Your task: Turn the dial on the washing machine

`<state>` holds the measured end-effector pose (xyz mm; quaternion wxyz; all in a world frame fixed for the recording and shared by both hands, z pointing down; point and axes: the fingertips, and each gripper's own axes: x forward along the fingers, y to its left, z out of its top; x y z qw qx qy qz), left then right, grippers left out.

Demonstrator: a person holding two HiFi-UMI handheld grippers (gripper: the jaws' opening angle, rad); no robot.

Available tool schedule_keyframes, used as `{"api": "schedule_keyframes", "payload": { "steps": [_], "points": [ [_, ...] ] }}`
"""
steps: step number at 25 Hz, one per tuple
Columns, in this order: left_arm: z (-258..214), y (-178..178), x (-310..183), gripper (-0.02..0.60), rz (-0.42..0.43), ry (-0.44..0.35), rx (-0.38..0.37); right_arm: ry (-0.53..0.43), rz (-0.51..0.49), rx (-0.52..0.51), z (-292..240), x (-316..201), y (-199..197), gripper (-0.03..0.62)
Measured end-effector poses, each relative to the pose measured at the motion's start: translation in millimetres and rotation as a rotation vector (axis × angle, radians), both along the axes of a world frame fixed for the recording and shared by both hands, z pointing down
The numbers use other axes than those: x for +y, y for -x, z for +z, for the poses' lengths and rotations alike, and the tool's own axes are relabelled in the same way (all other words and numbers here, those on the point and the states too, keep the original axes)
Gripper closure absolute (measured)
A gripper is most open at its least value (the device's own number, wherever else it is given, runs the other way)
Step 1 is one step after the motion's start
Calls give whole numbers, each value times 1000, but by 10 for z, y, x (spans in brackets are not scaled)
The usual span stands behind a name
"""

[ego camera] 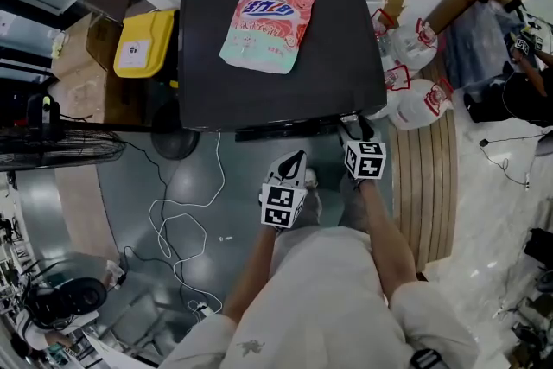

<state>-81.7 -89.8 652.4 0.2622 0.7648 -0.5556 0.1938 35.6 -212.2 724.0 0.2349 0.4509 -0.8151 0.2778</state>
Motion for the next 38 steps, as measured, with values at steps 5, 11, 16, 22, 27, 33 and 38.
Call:
{"api": "schedule_keyframes", "payload": {
  "steps": [5,11,16,22,27,33,38],
  "points": [
    [-28,-15,5,569,4,-9,6,40,25,-73,-14,4,-10,316],
    [-1,13,9,569,2,-8,7,68,41,-133,-2,-11,-9,316],
    [-9,26,28,569,0,-7,10,84,47,-169,-21,-11,2,316],
    [18,17,77,569,-1,-1,11,107,63,-225,-24,-7,-15,316],
    [27,29,98,569,-3,-3,12,133,76,-275,-18,-10,-26,316],
    [32,30,106,569,-2,-2,14,166,93,-342,-13,-23,-38,316],
    [65,37,138,569,-2,9,13,190,105,-396,-10,-20,-25,316]
  ]
}}
